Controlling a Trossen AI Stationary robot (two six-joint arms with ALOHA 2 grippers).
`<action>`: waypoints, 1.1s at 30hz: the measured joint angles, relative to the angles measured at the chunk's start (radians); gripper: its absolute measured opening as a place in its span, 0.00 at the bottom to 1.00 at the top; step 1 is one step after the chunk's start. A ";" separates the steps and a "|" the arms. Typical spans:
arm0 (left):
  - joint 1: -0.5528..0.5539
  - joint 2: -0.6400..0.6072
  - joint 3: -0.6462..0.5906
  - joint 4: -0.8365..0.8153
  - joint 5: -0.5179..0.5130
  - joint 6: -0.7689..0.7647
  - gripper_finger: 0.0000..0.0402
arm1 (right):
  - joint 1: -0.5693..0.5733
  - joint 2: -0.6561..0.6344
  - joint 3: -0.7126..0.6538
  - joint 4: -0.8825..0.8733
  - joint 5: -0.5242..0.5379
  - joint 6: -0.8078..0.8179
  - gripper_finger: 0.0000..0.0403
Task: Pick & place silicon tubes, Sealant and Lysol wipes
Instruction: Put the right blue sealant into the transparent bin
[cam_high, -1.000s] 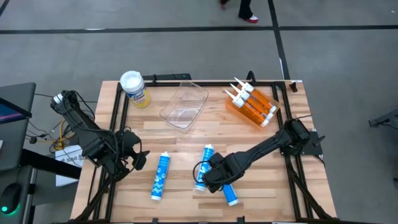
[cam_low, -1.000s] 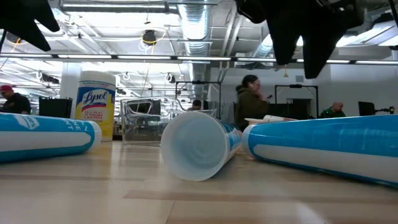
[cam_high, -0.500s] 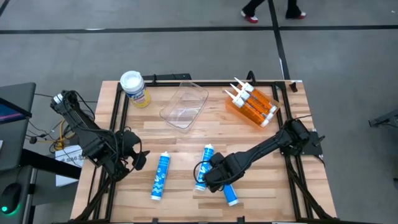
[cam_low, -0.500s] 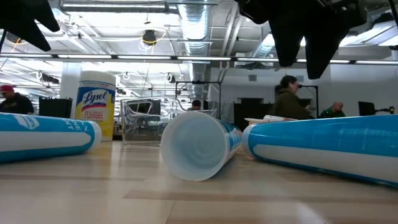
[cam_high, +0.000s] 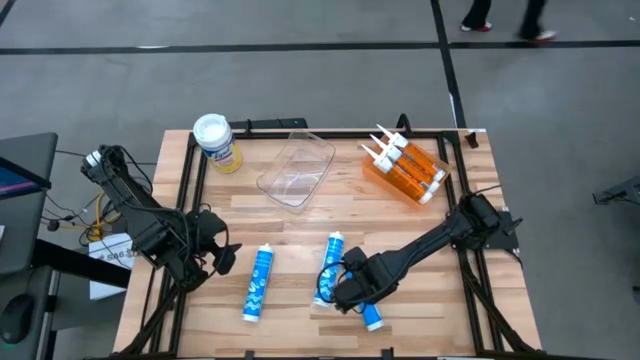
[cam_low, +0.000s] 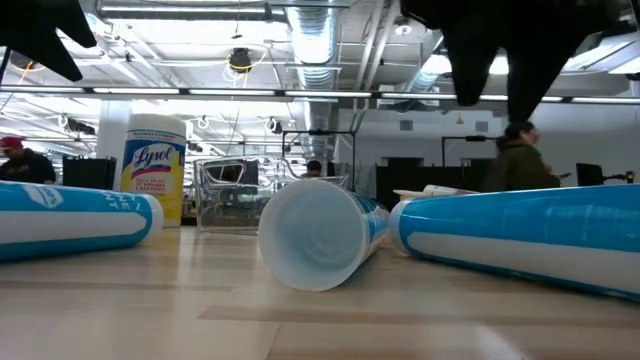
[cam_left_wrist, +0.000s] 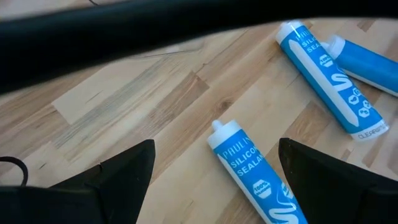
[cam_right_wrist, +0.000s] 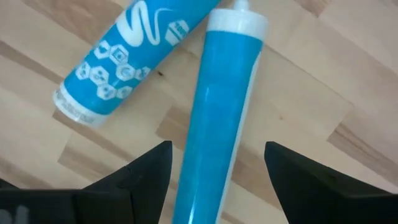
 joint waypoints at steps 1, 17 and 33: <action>0.000 0.000 0.000 0.000 0.000 0.000 0.83 | 0.004 0.000 0.000 -0.002 -0.003 0.002 0.62; 0.000 0.000 0.000 0.019 0.000 0.000 0.83 | 0.028 0.078 0.002 0.048 -0.092 0.069 0.62; 0.000 0.000 0.000 0.025 0.019 -0.001 0.83 | 0.028 0.253 0.004 0.072 -0.185 0.009 0.62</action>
